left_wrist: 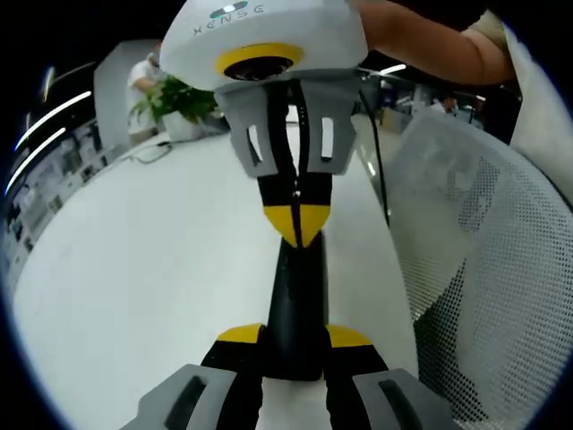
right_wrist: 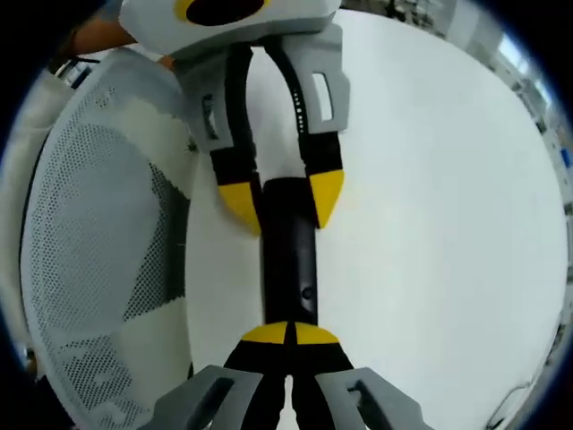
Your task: Press the specified remote control buttons in sequence, fully releasing each button before pressing the next.
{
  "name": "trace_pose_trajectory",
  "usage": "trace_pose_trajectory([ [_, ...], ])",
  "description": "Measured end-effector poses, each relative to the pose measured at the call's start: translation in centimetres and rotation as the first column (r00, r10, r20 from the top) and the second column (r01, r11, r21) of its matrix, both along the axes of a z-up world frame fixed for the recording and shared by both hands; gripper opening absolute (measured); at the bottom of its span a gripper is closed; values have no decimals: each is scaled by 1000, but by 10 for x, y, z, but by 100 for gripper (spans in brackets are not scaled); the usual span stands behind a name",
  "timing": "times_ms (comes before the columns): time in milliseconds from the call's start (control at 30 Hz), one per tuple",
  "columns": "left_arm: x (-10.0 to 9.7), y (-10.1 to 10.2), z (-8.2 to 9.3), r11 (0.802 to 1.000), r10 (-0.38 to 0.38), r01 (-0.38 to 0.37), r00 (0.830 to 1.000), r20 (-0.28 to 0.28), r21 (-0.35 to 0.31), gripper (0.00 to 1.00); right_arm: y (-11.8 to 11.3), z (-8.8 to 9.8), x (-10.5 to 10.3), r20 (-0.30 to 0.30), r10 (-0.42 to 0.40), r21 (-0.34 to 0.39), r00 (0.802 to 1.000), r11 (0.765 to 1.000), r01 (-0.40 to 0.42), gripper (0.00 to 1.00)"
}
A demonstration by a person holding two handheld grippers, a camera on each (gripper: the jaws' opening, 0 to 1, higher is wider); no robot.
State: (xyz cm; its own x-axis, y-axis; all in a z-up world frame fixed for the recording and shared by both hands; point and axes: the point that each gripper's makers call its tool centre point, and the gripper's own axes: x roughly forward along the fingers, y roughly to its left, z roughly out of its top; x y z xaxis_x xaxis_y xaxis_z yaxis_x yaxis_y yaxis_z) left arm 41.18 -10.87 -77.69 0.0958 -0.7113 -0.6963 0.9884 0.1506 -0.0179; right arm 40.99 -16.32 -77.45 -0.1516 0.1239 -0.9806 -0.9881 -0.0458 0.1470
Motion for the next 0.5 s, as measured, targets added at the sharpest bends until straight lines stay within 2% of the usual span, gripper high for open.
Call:
trace_pose_trajectory([
  [500,0,1,-1,1000,-2,2,1000,1,0,24,-3,1,-1,8,8,16,1000,1000,-8,0],
])
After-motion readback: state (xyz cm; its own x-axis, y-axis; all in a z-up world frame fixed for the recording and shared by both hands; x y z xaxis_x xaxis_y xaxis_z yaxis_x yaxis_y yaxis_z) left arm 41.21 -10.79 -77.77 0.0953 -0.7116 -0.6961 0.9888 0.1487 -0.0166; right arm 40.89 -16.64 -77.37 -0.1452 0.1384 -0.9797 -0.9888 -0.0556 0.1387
